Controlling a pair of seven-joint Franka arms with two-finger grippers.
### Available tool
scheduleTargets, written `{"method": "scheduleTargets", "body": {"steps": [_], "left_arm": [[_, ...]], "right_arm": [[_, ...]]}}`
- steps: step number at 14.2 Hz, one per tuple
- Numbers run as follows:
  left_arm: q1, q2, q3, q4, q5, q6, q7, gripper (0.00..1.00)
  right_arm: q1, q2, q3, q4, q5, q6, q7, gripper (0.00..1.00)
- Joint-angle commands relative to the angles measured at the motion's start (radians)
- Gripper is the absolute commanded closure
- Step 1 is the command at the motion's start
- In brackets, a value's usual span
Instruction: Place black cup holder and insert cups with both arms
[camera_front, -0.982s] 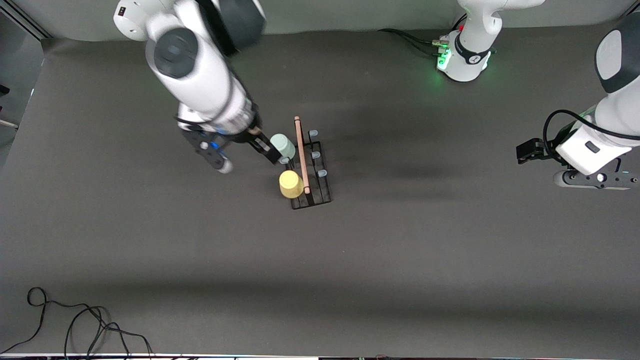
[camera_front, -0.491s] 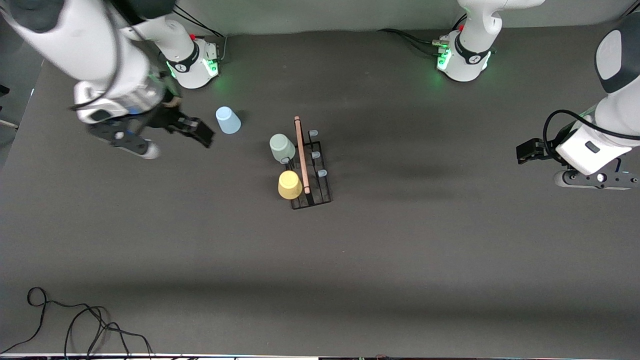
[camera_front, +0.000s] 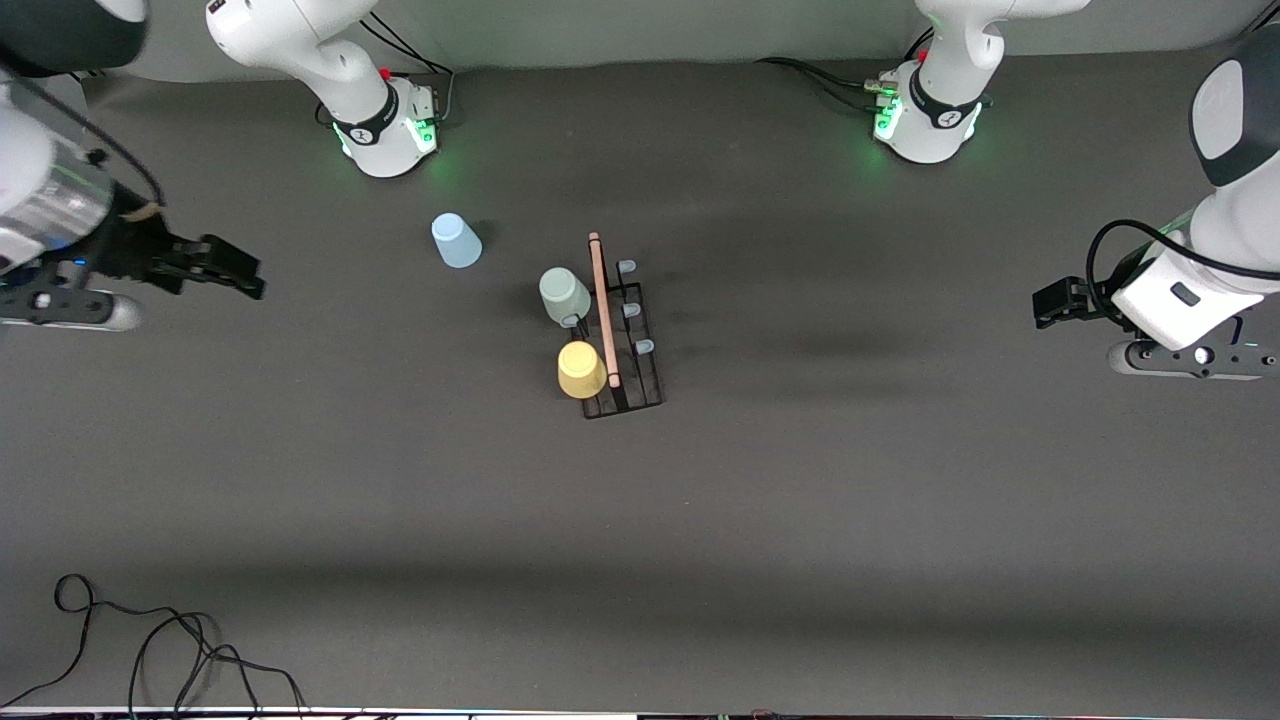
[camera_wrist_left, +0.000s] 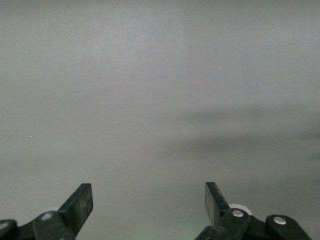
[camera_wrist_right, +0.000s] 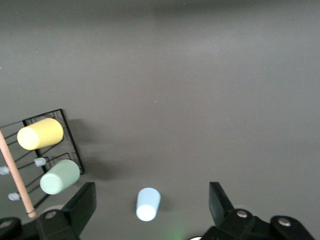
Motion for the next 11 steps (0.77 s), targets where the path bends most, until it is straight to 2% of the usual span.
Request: {"method": "scheduleTargets", "body": {"steps": [1,3,11], "left_arm": [[0.000,-0.017,-0.001,-0.011,0.011,0.006,-0.006,0.00],[0.000,-0.017,-0.001,-0.011,0.011,0.006,-0.006,0.00],[0.000,-0.017,-0.001,-0.011,0.011,0.006,-0.006,0.00]], "right_arm": [[-0.255,-0.025,0.193,-0.021,-0.022,-0.006,-0.133,0.00],[-0.397,-0.027,0.302,-0.019,-0.023,-0.004,-0.149,0.00],[-0.406,0.002,0.309,0.005,-0.066,0.011,-0.152,0.00]]}}
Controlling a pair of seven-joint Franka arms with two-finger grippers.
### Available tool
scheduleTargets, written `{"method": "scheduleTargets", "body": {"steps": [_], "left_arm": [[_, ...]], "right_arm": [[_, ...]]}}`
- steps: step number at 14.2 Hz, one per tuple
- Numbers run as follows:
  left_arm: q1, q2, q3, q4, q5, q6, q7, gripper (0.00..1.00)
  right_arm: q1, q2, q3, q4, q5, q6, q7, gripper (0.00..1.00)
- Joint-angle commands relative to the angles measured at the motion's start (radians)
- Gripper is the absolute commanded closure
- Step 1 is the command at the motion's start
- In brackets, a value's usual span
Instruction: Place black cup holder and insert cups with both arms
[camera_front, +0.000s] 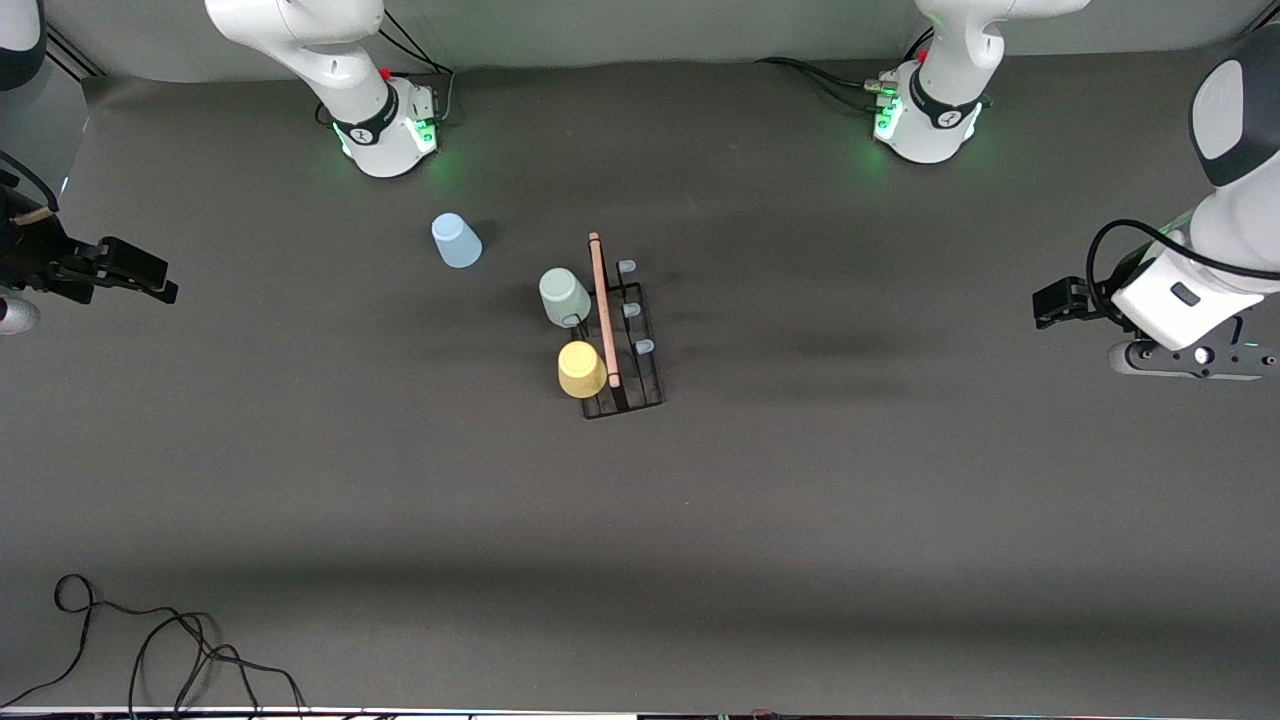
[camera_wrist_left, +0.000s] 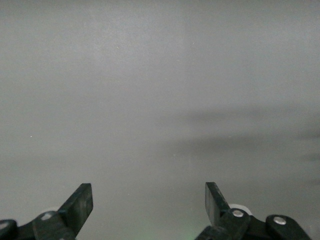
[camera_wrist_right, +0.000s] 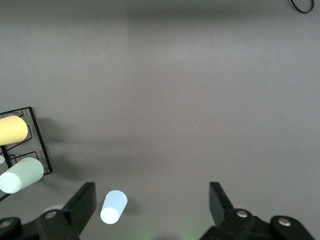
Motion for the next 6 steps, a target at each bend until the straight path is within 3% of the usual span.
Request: {"method": "scheduleTargets", "body": {"steps": [1,6], "left_arm": [[0.000,-0.017,-0.001,-0.011,0.011,0.006,-0.006,0.00],[0.001,-0.017,-0.001,-0.011,0.011,0.006,-0.006,0.00]], "right_arm": [[-0.004,0.001,0.008,0.005,-0.022,0.007,-0.011,0.00],[-0.004,-0.002,0.006,0.002,-0.011,0.001,-0.010,0.00]]}}
